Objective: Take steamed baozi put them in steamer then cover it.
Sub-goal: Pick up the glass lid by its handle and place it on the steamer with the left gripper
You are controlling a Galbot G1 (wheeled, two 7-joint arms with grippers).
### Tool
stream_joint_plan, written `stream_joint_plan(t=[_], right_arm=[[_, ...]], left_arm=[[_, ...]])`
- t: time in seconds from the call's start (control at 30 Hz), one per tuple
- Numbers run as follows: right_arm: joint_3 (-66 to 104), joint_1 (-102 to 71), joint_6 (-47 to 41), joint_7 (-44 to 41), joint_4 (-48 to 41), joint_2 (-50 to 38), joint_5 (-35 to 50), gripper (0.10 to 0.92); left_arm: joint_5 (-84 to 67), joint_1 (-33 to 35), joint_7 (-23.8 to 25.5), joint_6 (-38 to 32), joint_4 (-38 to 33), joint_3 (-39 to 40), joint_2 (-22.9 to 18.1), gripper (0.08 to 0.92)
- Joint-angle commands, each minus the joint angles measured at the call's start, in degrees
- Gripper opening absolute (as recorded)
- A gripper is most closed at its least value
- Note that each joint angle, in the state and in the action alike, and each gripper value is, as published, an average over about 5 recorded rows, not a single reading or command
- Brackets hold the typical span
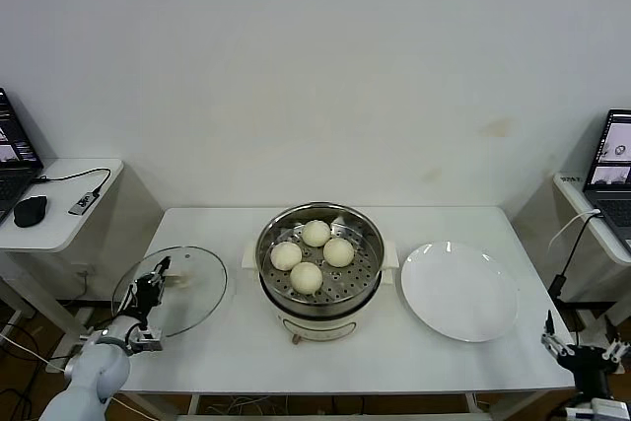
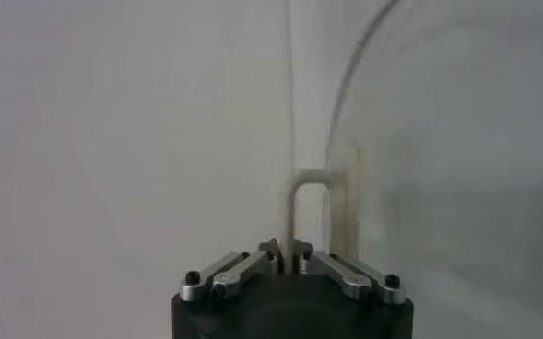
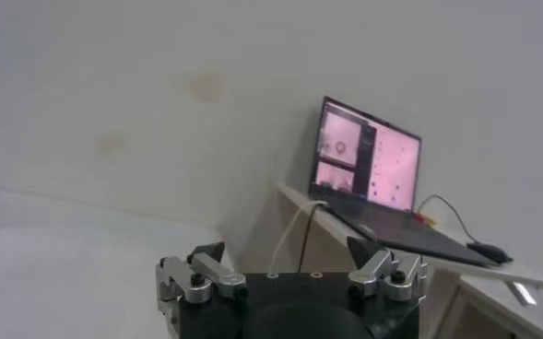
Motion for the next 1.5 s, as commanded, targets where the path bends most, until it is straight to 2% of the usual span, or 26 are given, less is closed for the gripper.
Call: stream_joint_plan(t=[0.03, 0.2, 0.4, 0.6, 0.7, 0.83, 0.97, 1.27, 1.5], right_arm=[[-3.9, -0.8, 1.9, -1.2, 1.3, -1.3, -1.1, 0.823], [-5.1, -1.3, 2.8, -1.3, 1.3, -0.9, -1.7, 0.823], [-6.7, -1.1, 2.8, -1.1, 1.4, -0.6, -3.2, 0.823], [-8.3, 0.3, 2.1, 0.0, 1.0, 0.9, -6.7, 0.823], [-8.5, 1.4, 1.7, 1.1, 0.4, 1.8, -9.5, 0.823], [-9.1, 3.0, 0.8, 2.2, -0.2, 2.4, -12.5, 0.823], [-9.9, 3.8, -0.6, 2.6, -0.9, 2.5, -12.9, 0.823], [-10.1, 4.2, -1.7, 2.8, -2.0, 2.5, -13.7, 0.823], [-10.3, 4.2, -1.7, 2.7, -3.0, 2.5, -13.9, 0.823]], left_arm=[[-7.6, 11.9, 7.6, 14.4, -29.2, -6.4, 4.2, 0.148], [-11.3, 14.4, 11.3, 20.5, -38.8, -7.4, 6.1, 0.148], [-13.7, 12.5, 12.7, 26.0, -46.8, -1.8, 8.4, 0.148], [-17.2, 2.5, 13.0, 33.5, -45.5, 13.3, 11.0, 0.148], [-16.6, -3.7, 14.0, 37.3, -43.6, 20.5, 10.4, 0.148], [-11.0, -10.3, 18.1, 41.1, -41.6, 26.7, 5.8, 0.148], [-0.6, -14.4, 24.6, 42.1, -38.5, 29.6, -1.2, 0.148], [16.9, -14.9, 31.4, 41.2, -34.3, 31.2, -14.8, 0.148], [21.1, -13.9, 33.0, 40.7, -33.3, 32.9, -19.3, 0.148]])
